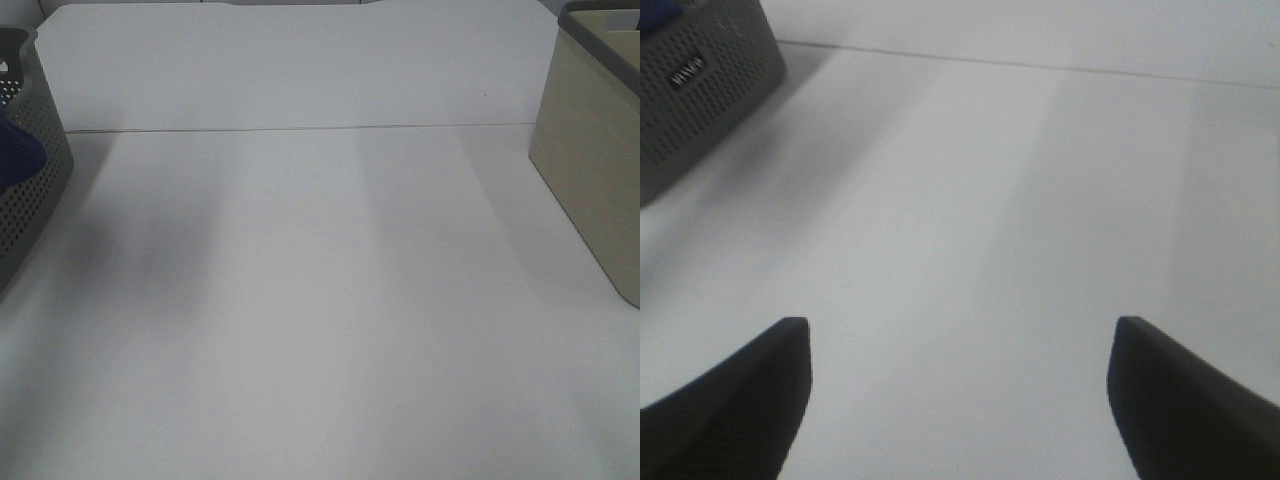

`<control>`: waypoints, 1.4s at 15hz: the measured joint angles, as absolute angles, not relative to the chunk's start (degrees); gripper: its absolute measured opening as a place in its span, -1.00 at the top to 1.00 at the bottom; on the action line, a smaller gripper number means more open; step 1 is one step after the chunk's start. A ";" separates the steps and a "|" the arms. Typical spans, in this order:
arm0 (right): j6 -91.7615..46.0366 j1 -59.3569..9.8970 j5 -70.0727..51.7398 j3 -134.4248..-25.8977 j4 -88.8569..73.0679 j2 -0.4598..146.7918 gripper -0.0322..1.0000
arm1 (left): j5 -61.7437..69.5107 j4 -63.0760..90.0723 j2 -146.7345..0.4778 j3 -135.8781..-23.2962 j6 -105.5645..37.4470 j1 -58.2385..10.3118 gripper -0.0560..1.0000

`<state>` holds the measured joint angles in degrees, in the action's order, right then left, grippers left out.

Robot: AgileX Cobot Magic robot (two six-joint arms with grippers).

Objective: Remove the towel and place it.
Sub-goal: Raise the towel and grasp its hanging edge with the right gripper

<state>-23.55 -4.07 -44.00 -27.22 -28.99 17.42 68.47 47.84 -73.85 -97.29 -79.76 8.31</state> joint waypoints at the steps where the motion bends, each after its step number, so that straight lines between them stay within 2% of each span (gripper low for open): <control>1: -27.67 -4.07 -41.37 -27.27 -33.40 20.00 -0.60 | 67.78 47.56 -73.85 -97.29 -80.21 5.90 0.89; 5: -43.43 -4.07 -36.73 -27.39 -47.96 29.62 -0.60 | 63.08 46.75 -73.85 -97.29 -80.44 -2.06 0.89; 6: -48.01 -4.07 -36.21 -27.39 -60.28 35.12 -0.60 | 61.19 45.66 -74.03 -97.29 -80.10 -6.47 0.89; 8: -54.66 -4.07 -36.38 -27.39 -67.38 39.19 -0.52 | 59.59 45.55 -74.94 -97.29 -79.70 -9.34 0.89; 12: -81.65 -4.07 -43.14 -28.30 -85.26 52.65 -0.45 | 57.12 45.21 -78.27 -97.29 -79.53 -15.30 0.89; 16: -93.22 -4.13 -50.48 -31.80 -91.79 63.14 -0.45 | 55.75 45.21 -80.10 -97.29 -79.47 -17.99 0.89; 18: -102.33 -11.80 -48.82 -35.70 -97.35 72.71 -0.45 | 54.95 45.32 -80.21 -97.29 -79.35 -18.79 0.89; 21: -106.00 -23.26 -42.80 -40.79 -99.12 80.16 -0.45 | 54.49 45.32 -80.67 -97.29 -78.67 -18.91 0.89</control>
<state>-106.00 -23.26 -42.80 -40.79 -99.12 80.16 54.49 45.32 -80.67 -97.29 -78.67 -18.91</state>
